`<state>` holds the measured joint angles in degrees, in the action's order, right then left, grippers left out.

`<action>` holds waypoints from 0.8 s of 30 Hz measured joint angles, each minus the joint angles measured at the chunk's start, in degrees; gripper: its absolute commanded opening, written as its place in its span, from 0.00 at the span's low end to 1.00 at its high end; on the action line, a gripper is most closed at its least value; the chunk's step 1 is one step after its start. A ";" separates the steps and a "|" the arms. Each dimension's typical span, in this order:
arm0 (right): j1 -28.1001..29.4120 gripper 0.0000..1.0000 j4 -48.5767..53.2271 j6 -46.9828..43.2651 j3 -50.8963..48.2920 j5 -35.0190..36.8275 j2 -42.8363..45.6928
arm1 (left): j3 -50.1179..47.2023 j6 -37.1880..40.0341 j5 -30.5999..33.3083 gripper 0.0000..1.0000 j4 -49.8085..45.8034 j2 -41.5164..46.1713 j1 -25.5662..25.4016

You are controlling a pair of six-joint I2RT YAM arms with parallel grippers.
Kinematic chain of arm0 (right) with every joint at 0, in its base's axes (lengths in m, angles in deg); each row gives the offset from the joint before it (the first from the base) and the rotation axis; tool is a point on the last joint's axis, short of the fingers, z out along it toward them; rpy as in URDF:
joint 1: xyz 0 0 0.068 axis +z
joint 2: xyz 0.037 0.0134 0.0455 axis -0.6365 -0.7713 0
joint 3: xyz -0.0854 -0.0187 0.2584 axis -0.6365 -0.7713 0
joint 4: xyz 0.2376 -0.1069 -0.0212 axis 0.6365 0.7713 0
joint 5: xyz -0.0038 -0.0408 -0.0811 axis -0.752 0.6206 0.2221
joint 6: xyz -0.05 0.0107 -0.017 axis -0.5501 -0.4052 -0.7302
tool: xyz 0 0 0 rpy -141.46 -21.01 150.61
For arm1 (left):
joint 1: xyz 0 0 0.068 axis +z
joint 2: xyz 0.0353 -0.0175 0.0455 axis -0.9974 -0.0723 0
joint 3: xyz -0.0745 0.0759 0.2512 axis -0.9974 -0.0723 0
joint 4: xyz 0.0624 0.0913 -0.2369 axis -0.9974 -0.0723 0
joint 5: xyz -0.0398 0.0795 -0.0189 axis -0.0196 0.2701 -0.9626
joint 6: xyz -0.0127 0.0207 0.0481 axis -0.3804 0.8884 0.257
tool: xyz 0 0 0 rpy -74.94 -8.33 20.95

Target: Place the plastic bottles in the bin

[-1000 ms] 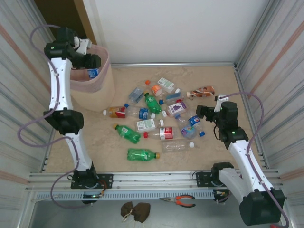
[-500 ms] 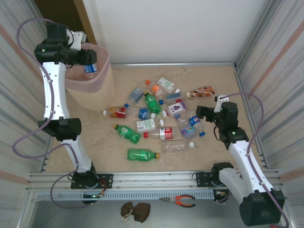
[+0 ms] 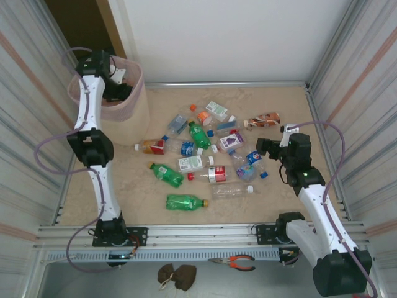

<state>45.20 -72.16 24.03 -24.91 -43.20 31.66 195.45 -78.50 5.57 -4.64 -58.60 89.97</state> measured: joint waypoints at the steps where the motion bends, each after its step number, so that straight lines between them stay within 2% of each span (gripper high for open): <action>1: 0.00 0.99 0.00 0.00 0.00 0.00 0.00 | -0.04 0.02 0.09 0.70 -0.07 -0.31 0.00; 5: 0.00 0.99 0.00 -0.02 0.00 0.20 0.00 | -0.04 0.44 0.70 0.79 -0.11 -0.33 0.00; 10: 0.00 0.99 0.00 -0.02 0.00 0.20 0.00 | -0.02 0.39 0.85 0.81 0.31 0.24 0.00; 16: 0.00 0.99 0.00 -0.02 0.00 0.20 0.00 | 0.59 -0.24 0.13 0.80 0.48 4.04 0.00; 24: 0.00 0.99 0.00 -0.02 0.00 0.15 0.11 | 0.96 -1.92 -4.44 0.74 1.62 14.97 -0.02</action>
<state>45.20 -72.16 24.01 -24.91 -43.05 31.77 196.41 -80.42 1.14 -3.02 -43.62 89.95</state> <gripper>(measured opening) 0.992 0.752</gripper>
